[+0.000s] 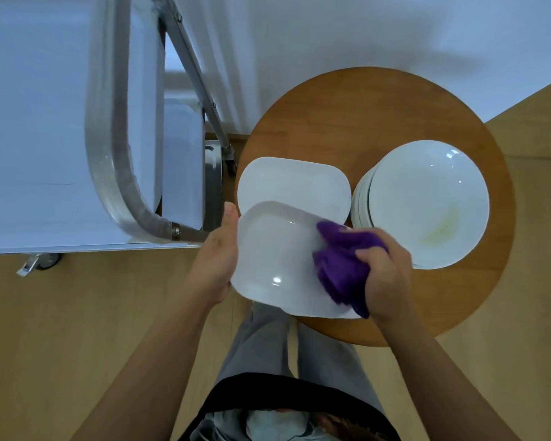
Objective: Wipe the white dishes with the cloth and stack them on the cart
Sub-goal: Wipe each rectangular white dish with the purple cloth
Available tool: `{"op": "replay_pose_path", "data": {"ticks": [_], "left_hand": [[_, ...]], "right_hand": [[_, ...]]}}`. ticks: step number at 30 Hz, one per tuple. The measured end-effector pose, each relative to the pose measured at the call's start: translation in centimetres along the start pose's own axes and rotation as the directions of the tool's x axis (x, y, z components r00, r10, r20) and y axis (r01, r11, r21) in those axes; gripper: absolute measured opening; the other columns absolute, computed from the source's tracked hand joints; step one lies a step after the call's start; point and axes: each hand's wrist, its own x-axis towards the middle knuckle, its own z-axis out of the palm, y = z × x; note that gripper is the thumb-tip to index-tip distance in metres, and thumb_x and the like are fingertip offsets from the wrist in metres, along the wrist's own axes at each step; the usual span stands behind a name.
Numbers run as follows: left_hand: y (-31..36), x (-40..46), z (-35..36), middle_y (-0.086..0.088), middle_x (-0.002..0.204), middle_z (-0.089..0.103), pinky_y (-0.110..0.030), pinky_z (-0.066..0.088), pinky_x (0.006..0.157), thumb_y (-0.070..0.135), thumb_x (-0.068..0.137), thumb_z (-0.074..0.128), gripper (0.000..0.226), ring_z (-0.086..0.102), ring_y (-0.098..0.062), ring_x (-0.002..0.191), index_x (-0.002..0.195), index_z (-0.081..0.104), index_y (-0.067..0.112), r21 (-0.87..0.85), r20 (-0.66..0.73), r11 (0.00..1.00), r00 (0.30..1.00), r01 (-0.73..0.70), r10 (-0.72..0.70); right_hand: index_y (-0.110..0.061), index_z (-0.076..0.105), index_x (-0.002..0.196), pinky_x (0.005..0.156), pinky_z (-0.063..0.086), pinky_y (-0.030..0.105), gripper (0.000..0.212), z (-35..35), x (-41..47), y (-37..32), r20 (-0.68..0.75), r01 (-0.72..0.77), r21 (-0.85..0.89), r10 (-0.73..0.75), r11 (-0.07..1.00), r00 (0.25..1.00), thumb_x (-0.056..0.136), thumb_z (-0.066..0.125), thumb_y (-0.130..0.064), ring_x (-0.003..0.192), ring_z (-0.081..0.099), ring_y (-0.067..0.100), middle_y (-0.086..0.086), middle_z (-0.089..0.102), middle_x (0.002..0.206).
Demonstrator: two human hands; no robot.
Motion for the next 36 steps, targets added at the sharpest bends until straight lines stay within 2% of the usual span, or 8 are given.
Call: {"op": "replay_pose_path", "data": {"ticks": [2, 4, 6, 8, 13, 24, 30, 36], "left_hand": [[0.2, -0.7, 0.7, 0.003, 0.079, 0.064, -0.029, 0.05, 0.061, 0.078, 0.065, 0.02, 0.056, 0.062, -0.018, 0.083, 0.079, 0.057, 0.038, 0.014, 0.066, 0.999, 0.997, -0.04, 0.039], [0.5, -1.1, 1.4, 0.0, 0.082, 0.072, -0.023, 0.054, 0.061, 0.078, 0.068, 0.021, 0.062, 0.068, -0.016, 0.085, 0.081, 0.065, 0.037, 0.01, 0.185, 0.988, 0.971, -0.154, 0.149], [0.7, -1.4, 1.6, -0.003, 0.087, 0.074, -0.02, 0.056, 0.067, 0.077, 0.072, 0.024, 0.061, 0.07, -0.012, 0.086, 0.085, 0.068, 0.036, -0.014, 0.279, 0.962, 0.923, -0.271, 0.264], [0.7, -1.7, 1.3, -0.006, 0.086, 0.073, -0.025, 0.056, 0.074, 0.072, 0.075, 0.025, 0.06, 0.069, -0.014, 0.084, 0.087, 0.067, 0.031, -0.002, 0.304, 0.95, 0.905, -0.311, 0.297], [-0.1, -2.8, 0.5, 0.004, 0.068, 0.067, -0.017, 0.049, 0.06, 0.057, 0.08, 0.036, 0.05, 0.062, -0.007, 0.066, 0.078, 0.065, 0.015, 0.061, 0.405, 0.92, 0.852, -0.388, 0.332], [0.5, -3.3, 1.5, -0.027, 0.084, 0.059, -0.035, 0.048, 0.063, 0.052, 0.082, 0.045, 0.066, 0.058, -0.039, 0.077, 0.089, 0.061, -0.012, 0.071, 0.104, 0.947, 0.947, -0.312, 0.304], [1.9, -2.7, 0.1, -0.013, 0.074, 0.059, -0.035, 0.048, 0.066, 0.047, 0.092, 0.048, 0.055, 0.055, -0.024, 0.069, 0.084, 0.061, -0.006, 0.015, -0.042, 0.973, 0.972, -0.229, 0.229], [2.4, -1.9, -0.4, 0.017, 0.052, 0.06, -0.015, 0.045, 0.039, 0.045, 0.095, 0.046, 0.035, 0.058, 0.001, 0.046, 0.071, 0.059, 0.023, -0.05, -0.157, 0.974, 0.965, -0.22, 0.21]], "right_hand": [[-0.031, 0.058, 0.107, 0.074, 0.054, 0.024, 0.036, 1.7, -0.8, -1.6, 0.02, 0.172, -0.009, -0.171, 0.985, 0.985, 0.073, 0.052, -0.024, 0.099, 0.058, 0.008, -0.023, 0.061, 0.101], [-0.044, 0.041, 0.126, 0.103, 0.041, 0.038, 0.05, 3.6, -1.7, -2.3, 0.271, 0.383, -0.259, -0.314, 0.887, 0.91, 0.078, 0.049, -0.028, 0.127, 0.039, 0.008, -0.033, 0.041, 0.131], [-0.039, 0.02, 0.144, 0.118, 0.006, 0.04, 0.066, 4.8, -1.4, -2.3, 0.562, 0.609, -0.57, -0.279, 0.552, 0.779, 0.082, 0.044, -0.035, 0.143, 0.0, 0.011, -0.018, 0.012, 0.154], [-0.036, 0.006, 0.148, 0.117, -0.002, 0.042, 0.078, 4.6, 0.2, -3.1, 0.68, 0.679, -0.648, -0.14, 0.345, 0.72, 0.084, 0.051, -0.04, 0.143, -0.012, 0.014, -0.008, -0.004, 0.158], [-0.038, 0.04, 0.127, 0.079, 0.055, 0.024, 0.065, 2.4, 3.6, -6.1, 0.745, 0.532, -0.565, 0.111, 0.631, 0.658, 0.073, 0.076, -0.037, 0.105, 0.053, 0.011, -0.015, 0.051, 0.118], [-0.035, 0.056, 0.1, 0.064, 0.055, 0.018, 0.045, -1.1, 3.9, -4.7, 0.593, 0.245, -0.481, 0.107, 0.842, 0.798, 0.064, 0.083, -0.036, 0.085, 0.063, 0.006, -0.017, 0.064, 0.091], [-0.033, 0.061, 0.099, 0.063, 0.056, 0.02, 0.048, -3.9, 4.4, -5.0, 0.543, 0.143, -0.474, 0.16, 0.869, 0.824, 0.059, 0.086, -0.035, 0.086, 0.063, 0.0, -0.018, 0.067, 0.091], [-0.035, 0.056, 0.099, 0.057, 0.052, 0.017, 0.051, -3.7, 3.4, -3.4, 0.288, 0.021, -0.212, 0.042, 0.977, 0.957, 0.054, 0.08, -0.039, 0.086, 0.064, 0.012, -0.018, 0.066, 0.09]]}}
